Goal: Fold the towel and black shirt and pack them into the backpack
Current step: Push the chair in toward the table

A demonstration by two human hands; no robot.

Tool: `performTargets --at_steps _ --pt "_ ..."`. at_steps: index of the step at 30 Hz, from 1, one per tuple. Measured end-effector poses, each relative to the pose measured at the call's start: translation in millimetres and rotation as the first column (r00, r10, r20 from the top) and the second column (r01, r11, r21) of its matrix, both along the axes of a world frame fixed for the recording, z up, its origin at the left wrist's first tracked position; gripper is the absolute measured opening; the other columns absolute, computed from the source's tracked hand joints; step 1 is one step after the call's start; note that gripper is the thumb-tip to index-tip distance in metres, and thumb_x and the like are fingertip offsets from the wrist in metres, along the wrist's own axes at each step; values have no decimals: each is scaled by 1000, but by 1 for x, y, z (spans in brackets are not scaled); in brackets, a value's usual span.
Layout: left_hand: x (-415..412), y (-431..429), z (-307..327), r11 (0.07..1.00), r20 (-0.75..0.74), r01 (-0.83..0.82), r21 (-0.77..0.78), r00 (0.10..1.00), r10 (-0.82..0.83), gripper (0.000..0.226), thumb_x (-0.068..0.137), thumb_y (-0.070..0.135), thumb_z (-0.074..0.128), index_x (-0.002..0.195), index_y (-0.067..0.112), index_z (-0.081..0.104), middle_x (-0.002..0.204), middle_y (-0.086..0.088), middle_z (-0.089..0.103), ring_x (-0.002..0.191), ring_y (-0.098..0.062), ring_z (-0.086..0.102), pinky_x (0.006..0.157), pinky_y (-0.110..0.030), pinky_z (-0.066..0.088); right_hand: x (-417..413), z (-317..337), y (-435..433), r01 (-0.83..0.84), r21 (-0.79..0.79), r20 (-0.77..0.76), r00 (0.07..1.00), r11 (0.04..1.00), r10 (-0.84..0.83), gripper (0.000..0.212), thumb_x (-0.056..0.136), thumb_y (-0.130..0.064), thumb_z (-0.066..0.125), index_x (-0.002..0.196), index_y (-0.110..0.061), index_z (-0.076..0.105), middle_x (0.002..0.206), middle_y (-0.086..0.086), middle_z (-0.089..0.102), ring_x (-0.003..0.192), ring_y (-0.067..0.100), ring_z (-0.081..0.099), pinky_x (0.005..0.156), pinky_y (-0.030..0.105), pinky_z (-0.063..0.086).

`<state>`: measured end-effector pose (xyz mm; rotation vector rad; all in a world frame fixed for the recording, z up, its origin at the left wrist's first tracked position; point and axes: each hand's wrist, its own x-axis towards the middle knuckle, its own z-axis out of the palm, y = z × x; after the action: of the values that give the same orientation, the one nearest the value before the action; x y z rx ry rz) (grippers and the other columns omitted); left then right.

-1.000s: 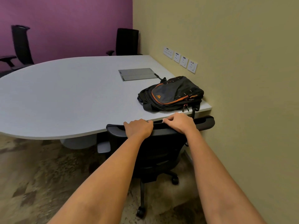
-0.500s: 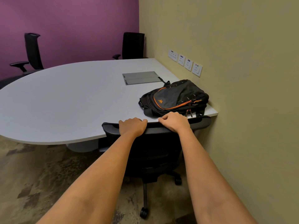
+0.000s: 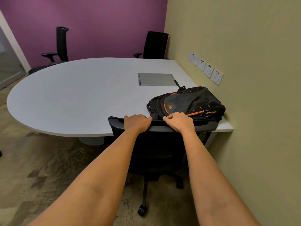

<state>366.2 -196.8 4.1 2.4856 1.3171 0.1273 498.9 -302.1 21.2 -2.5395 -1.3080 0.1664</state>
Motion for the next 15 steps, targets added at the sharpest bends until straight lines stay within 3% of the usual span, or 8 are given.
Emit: performTargets --at_steps 9,15 --pt "26 20 -4 999 0 -33 9 999 33 54 95 44 20 94 17 67 92 -4 64 83 -23 53 96 -38 30 27 -5 24 -7 -7 10 1000 1000 7 34 92 -47 39 105 -39 69 109 6 66 102 32 59 82 37 42" --pt "46 24 -4 999 6 -50 7 999 50 54 96 45 20 101 17 67 93 -4 62 83 -22 50 101 -41 28 51 -4 32 -12 -34 19 1000 999 12 36 92 -50 38 105 -38 69 119 3 63 106 31 58 87 40 43"
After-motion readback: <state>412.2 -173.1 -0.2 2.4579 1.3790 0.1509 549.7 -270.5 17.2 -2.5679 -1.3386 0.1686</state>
